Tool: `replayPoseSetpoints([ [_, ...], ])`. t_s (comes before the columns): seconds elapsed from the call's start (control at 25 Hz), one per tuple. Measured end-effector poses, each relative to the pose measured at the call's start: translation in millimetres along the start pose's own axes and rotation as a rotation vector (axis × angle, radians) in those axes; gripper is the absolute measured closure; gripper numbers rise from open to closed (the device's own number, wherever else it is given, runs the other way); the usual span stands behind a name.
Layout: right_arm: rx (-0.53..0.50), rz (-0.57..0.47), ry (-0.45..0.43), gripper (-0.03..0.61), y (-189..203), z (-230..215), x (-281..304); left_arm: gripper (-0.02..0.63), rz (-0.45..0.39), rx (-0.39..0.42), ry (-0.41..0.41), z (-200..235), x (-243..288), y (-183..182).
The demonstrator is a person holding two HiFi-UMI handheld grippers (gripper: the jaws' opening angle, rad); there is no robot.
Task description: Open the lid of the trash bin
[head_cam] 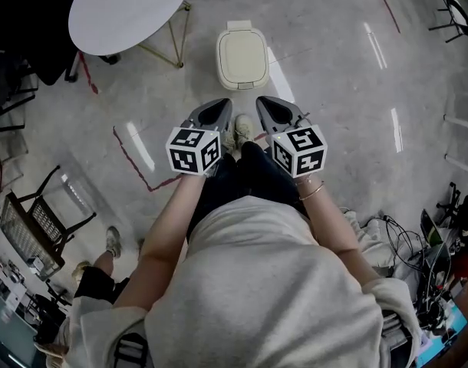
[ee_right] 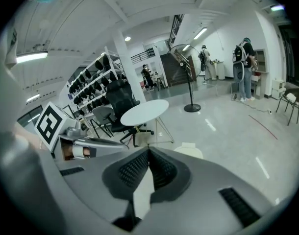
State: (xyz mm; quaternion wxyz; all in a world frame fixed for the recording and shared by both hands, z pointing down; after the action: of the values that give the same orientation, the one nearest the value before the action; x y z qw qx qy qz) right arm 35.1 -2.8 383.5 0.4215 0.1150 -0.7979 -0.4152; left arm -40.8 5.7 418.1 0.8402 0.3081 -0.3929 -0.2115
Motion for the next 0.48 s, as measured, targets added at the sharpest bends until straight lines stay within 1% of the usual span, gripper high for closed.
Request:
replayPoseSetpoints([
  [0.16, -0.011, 0.034, -0.003, 0.571, 7, -12, 7, 0.606, -0.001, -0.020, -0.006, 2, 12, 3],
  [0.28, -0.017, 0.056, -0.001, 0.571, 12, -20, 13, 0.606, 0.008, -0.014, -0.016, 6, 20, 5],
  [0.48, -0.027, 0.122, -0.024, 0.571, 27, -33, 29, 0.606, 0.032, -0.013, -0.038, 18, 34, 15],
])
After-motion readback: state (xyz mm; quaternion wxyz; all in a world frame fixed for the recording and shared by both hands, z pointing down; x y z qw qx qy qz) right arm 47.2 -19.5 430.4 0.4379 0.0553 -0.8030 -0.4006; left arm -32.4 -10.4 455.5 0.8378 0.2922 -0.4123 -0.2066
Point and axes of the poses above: the fingertips, and each gripper's own axes: x forward along the fingers, z to its left, y out of its underside, the point moved 1 cm from there along -x, backward along the fingers, and after that the axes turned 1 degree about -y, right-handed, at the moved point
